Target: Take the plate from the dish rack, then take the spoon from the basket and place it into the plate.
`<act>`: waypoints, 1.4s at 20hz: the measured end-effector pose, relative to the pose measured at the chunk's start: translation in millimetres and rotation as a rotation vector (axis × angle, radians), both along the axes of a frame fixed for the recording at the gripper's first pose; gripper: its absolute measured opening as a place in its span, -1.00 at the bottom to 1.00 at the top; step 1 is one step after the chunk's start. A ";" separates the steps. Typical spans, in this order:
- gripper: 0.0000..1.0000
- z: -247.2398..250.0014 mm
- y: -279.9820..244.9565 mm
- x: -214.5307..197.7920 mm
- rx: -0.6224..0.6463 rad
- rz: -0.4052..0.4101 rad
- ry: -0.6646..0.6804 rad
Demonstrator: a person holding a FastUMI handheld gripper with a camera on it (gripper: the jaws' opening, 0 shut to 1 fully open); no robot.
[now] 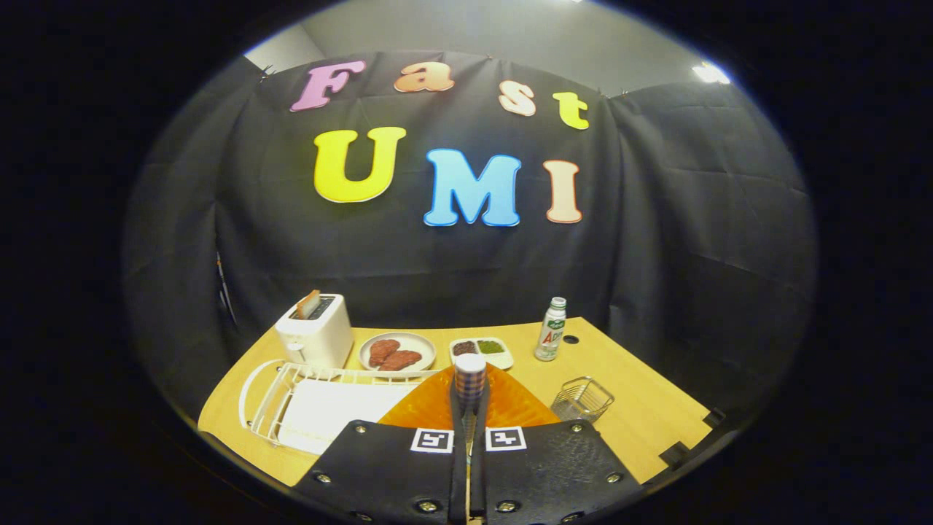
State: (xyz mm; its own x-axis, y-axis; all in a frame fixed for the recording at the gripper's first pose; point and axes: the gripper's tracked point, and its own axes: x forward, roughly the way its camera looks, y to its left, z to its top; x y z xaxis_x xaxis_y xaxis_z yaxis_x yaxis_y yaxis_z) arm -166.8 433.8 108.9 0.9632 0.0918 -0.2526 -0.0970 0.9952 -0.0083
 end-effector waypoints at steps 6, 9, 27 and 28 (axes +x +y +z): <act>-0.96 -41.1 61.0 -43.7 -0.003 0.126 0.034; -0.96 -62.3 81.2 -59.9 0.006 0.169 0.055; -0.94 -129.1 122.4 -114.7 0.021 0.331 0.038; -0.94 -132.7 122.0 -114.3 0.018 0.335 0.041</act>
